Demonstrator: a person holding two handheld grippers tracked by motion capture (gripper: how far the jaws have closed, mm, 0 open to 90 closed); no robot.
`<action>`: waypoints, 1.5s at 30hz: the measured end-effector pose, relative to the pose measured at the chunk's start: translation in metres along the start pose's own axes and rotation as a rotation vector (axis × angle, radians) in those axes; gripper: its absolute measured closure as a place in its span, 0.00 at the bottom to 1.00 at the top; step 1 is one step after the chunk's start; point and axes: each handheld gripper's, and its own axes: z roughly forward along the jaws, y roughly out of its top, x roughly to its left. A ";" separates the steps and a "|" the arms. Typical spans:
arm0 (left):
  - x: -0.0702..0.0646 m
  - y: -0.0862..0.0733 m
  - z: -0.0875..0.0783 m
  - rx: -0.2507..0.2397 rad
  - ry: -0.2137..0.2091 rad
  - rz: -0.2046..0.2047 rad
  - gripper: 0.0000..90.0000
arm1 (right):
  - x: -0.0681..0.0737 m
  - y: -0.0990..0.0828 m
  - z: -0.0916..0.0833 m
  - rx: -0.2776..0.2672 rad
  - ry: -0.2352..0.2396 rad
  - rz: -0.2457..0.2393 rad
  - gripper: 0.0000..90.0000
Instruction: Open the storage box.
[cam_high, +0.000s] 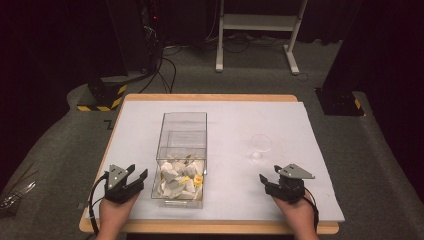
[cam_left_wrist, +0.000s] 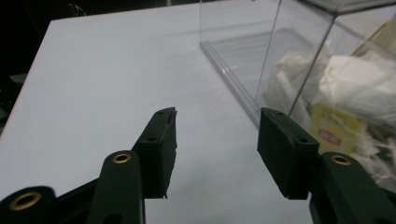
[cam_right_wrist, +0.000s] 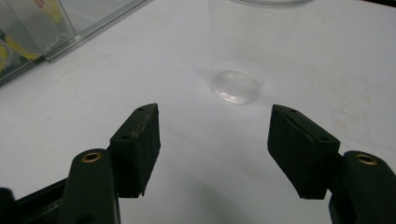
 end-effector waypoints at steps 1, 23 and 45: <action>0.002 -0.001 0.002 0.015 0.002 0.001 0.53 | 0.002 0.002 0.000 -0.002 0.006 -0.010 0.39; 0.013 -0.015 0.020 0.105 0.004 0.002 0.44 | 0.056 0.046 0.007 -0.062 0.141 -0.068 0.42; 0.012 -0.015 0.022 0.120 -0.004 0.008 0.43 | 0.100 0.069 0.012 -0.125 0.247 -0.129 0.46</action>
